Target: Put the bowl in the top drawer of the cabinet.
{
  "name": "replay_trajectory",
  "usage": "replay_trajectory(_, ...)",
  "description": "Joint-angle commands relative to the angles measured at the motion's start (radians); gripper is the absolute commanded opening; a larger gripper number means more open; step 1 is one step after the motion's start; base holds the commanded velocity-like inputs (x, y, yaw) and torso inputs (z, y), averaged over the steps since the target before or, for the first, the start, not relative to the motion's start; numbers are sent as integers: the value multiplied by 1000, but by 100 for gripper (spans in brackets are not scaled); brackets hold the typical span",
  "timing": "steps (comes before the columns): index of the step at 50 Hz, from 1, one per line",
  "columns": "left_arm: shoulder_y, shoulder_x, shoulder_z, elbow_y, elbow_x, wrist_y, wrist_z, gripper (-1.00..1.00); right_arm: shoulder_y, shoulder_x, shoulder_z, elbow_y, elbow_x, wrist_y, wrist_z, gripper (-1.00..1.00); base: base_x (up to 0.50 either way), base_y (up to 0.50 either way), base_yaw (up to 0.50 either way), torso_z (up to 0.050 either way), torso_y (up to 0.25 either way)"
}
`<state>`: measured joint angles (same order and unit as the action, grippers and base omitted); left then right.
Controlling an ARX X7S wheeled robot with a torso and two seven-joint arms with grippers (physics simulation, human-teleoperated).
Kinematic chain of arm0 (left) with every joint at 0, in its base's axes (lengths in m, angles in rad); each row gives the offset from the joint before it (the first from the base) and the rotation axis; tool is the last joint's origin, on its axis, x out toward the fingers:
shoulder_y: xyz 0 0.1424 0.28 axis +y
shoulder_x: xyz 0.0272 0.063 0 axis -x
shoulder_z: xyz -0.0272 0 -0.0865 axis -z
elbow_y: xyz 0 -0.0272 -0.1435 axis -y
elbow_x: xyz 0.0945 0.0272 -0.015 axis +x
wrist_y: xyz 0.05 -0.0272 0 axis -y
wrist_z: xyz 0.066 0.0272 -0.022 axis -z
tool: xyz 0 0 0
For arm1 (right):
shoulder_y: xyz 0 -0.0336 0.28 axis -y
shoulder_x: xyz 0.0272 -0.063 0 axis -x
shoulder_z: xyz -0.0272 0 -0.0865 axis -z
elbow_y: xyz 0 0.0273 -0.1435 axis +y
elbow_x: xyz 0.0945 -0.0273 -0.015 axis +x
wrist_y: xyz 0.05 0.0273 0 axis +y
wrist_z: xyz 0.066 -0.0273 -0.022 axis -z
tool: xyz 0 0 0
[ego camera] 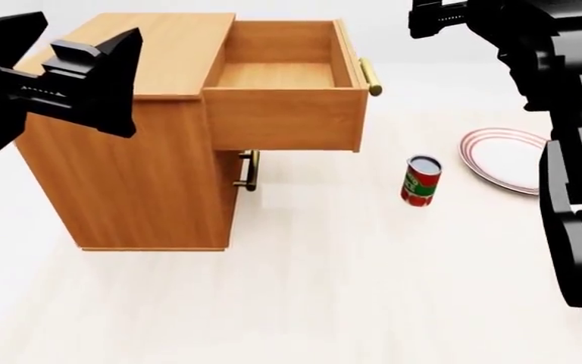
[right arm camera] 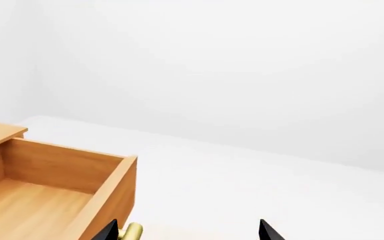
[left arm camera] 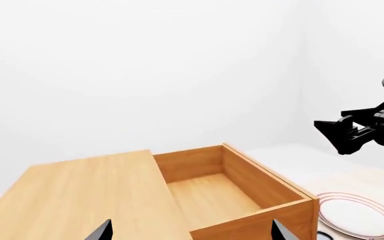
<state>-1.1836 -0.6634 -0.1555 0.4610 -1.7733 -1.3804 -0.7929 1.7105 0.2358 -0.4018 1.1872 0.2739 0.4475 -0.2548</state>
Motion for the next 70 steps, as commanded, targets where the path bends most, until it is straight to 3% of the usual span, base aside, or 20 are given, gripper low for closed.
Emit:
replay_trajectory(1, -2, -12, 5, 6, -6, 16, -1, 100, 16, -10, -6, 40, -6, -20, -10, 100, 129, 0, 0, 0, 0)
replay_trajectory(19, 8, -20, 17, 12, -4, 35, 13, 100, 43, -28, -10, 107, -20, -59, -30, 100, 137, 0, 0, 0, 1)
replay_trajectory(39, 15, -31, 24, 18, -2, 56, 23, 100, 13, 13, -8, -38, -8, 60, -23, 100, 136, 0, 0, 0, 0)
replay_trajectory(46, 19, -38, 22, 24, -9, 66, 20, 100, -13, 75, -7, -211, 3, 202, -4, 100, 0, 0, 0, 0, 0)
replay_trajectory(70, 14, -62, 15, 44, -48, 104, 2, 100, -11, 438, -35, -986, 122, 961, -58, 100, 0, 0, 0, 0, 0)
